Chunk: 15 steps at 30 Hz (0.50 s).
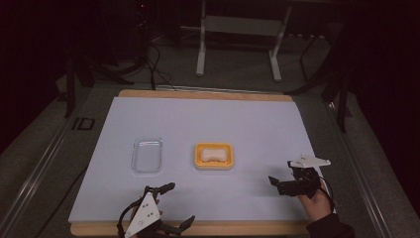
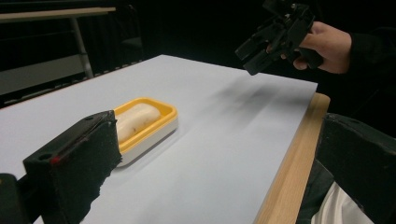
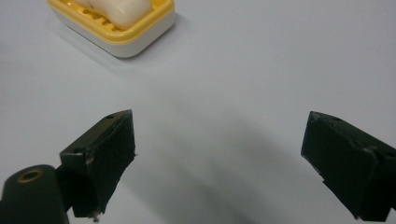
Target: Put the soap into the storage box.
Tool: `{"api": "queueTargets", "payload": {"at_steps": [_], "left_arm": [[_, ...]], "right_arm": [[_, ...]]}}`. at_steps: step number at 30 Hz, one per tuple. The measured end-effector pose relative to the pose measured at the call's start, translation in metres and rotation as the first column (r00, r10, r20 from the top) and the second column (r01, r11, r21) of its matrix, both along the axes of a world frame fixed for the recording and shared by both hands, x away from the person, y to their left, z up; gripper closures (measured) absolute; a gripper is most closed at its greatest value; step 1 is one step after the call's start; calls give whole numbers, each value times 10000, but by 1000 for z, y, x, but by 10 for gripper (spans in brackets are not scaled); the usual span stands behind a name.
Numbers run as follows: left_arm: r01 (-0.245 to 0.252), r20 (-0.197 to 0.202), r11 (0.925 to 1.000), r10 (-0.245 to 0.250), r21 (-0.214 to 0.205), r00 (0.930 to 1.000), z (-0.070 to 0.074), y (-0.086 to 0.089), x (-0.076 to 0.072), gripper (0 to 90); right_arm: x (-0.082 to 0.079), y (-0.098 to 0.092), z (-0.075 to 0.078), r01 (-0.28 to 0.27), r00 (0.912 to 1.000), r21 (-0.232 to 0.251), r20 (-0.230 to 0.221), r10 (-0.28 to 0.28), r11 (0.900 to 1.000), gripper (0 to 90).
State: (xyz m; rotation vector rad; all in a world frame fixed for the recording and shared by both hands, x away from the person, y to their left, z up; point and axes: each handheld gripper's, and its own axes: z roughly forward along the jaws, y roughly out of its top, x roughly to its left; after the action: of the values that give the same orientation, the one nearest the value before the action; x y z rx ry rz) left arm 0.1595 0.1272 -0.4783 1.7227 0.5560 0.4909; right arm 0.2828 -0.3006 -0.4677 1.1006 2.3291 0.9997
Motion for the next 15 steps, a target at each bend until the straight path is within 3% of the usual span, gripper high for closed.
{"api": "queueTargets", "payload": {"at_steps": [6,15], "left_arm": [[18,59,10000,-18,-27,10000,1,-1,-2,2],[101,-2,9999,-101,32,9999,1,-3,-2,2]], "right_arm": [[-4,0,1,-21,9995,33,310,20,10000,96],[0,3,-2,-102,9994,82,327,99,9999,96]]}}
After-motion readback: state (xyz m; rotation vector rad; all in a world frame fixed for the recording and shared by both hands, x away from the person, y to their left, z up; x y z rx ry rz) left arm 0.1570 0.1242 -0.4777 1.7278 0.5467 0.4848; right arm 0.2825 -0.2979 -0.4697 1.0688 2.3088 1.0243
